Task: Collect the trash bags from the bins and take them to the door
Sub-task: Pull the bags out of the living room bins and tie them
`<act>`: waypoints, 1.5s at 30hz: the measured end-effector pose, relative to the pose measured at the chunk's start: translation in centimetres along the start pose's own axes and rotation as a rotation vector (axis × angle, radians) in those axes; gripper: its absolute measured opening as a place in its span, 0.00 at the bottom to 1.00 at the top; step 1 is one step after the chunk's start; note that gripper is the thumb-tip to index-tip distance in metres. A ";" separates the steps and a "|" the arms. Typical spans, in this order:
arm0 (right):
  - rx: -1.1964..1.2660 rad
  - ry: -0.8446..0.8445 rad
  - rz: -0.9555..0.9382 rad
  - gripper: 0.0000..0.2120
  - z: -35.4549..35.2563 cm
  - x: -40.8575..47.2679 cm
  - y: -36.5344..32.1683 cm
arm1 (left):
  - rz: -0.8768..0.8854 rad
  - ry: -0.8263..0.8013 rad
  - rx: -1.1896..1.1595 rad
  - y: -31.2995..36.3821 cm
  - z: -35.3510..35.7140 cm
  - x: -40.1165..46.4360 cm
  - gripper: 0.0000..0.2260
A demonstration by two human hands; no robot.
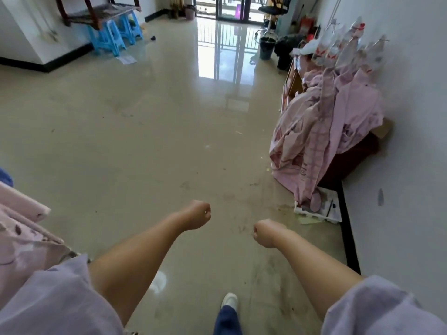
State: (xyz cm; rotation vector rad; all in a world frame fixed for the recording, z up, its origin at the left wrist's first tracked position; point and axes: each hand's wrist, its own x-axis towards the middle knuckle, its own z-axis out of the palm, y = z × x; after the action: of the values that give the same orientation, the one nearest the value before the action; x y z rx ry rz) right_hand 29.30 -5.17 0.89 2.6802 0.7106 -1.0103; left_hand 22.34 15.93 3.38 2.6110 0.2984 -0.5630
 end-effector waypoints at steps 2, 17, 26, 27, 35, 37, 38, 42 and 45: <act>-0.009 -0.008 -0.017 0.16 -2.8 3.3 1.3 | -0.015 0.017 0.001 0.3 -2.3 4.2 0.13; 0.075 0.020 0.002 0.17 -27.3 30.9 4.7 | -0.003 0.022 -0.011 -3.5 -20.1 35.5 0.13; 0.320 0.166 0.071 0.15 -41.8 44.9 7.3 | 0.033 -0.075 0.006 -3.8 -31.1 55.3 0.14; 0.325 0.163 0.075 0.15 -42.9 46.6 8.2 | 0.043 -0.086 0.010 -3.4 -31.9 57.8 0.14; 0.318 0.140 0.053 0.15 -55.8 62.4 17.6 | 0.061 -0.050 -0.032 1.1 -39.4 78.9 0.13; 0.295 0.116 0.038 0.15 -59.9 66.0 20.4 | 0.031 -0.034 -0.067 2.3 -41.9 83.9 0.13; 0.284 0.110 0.028 0.16 -62.0 67.8 21.8 | 0.029 -0.022 -0.080 2.8 -43.2 86.4 0.13; 0.253 0.092 0.006 0.16 -69.7 74.4 25.9 | 0.013 0.024 -0.128 4.4 -48.2 95.0 0.12; 0.225 0.081 -0.005 0.16 -74.5 80.3 27.5 | 0.011 0.019 -0.110 4.5 -51.2 101.6 0.12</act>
State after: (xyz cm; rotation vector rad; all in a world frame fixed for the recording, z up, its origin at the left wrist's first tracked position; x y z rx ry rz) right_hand 137.97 25.55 3.86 2.9277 0.6547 -1.0452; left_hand 131.69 47.58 2.65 2.5118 0.3123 -0.5036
